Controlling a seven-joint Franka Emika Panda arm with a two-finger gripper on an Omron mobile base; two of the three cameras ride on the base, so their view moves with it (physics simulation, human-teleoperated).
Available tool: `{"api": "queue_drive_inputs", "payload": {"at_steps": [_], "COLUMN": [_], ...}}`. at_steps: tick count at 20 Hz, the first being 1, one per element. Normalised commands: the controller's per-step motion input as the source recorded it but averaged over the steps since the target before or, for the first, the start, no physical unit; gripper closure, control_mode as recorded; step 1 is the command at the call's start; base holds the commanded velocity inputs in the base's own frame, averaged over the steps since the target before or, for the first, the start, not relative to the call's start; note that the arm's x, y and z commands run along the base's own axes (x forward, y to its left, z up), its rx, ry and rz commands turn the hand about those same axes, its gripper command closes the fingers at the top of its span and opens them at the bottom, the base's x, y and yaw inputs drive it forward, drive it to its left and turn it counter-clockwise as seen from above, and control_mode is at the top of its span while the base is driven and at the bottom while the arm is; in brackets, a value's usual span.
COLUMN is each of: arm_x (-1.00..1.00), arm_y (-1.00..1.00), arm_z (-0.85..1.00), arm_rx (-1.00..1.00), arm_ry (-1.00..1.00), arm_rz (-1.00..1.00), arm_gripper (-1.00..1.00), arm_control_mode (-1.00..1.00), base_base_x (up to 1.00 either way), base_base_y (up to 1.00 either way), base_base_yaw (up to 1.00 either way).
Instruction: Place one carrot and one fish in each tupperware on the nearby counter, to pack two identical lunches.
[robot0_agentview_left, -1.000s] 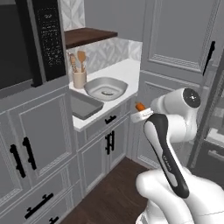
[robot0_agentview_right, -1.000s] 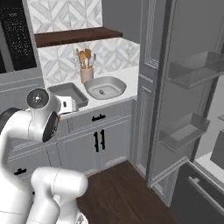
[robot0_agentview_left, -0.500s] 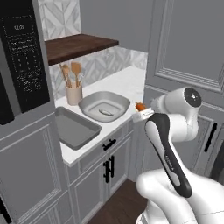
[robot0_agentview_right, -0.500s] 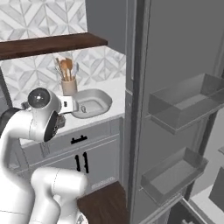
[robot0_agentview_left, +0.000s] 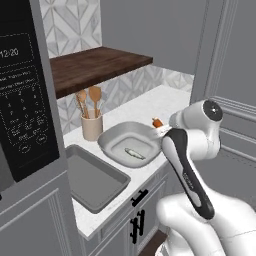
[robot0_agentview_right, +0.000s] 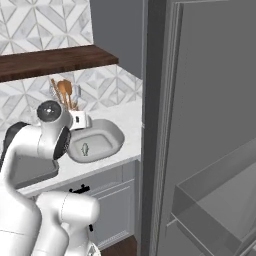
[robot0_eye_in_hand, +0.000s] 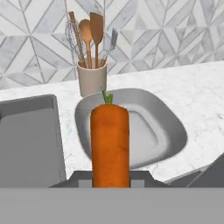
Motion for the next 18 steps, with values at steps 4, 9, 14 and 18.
{"api": "queue_drive_inputs", "payload": {"at_steps": [4,9,14,18], "arm_x": [1.00,1.00,1.00,1.00], "arm_y": [0.09,0.01,0.03,0.39], "arm_z": [-0.89,-0.64,-0.33,-0.38], "arm_rx": [-0.10,-0.03,0.00,-0.04], "arm_ry": [0.23,0.13,0.03,0.03], "arm_rz": [0.02,0.01,0.00,0.00], "arm_gripper": [1.00,1.00,1.00,-1.00], "arm_control_mode": [-1.00,-1.00,-1.00,-1.00], "base_base_x": [0.00,0.00,0.00,0.00], "base_base_y": [0.00,0.00,0.00,0.00], "base_base_yaw": [0.00,0.00,0.00,0.00]}}
